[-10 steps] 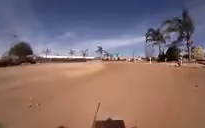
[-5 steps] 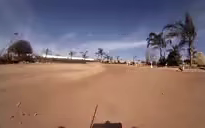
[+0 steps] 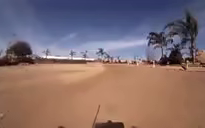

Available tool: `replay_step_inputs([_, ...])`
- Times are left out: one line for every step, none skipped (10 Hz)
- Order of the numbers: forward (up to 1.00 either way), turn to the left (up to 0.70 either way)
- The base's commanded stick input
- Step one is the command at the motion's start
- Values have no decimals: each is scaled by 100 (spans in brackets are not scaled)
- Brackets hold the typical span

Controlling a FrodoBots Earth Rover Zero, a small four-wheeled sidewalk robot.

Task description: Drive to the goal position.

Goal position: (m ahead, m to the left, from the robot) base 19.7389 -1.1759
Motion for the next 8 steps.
replay_step_inputs([70,-10])
replay_step_inputs([70,-10])
replay_step_inputs([70,-9])
replay_step_inputs([70,-8])
replay_step_inputs([70,-2])
replay_step_inputs([70,-1])
replay_step_inputs([70,0])
replay_step_inputs([70,0])
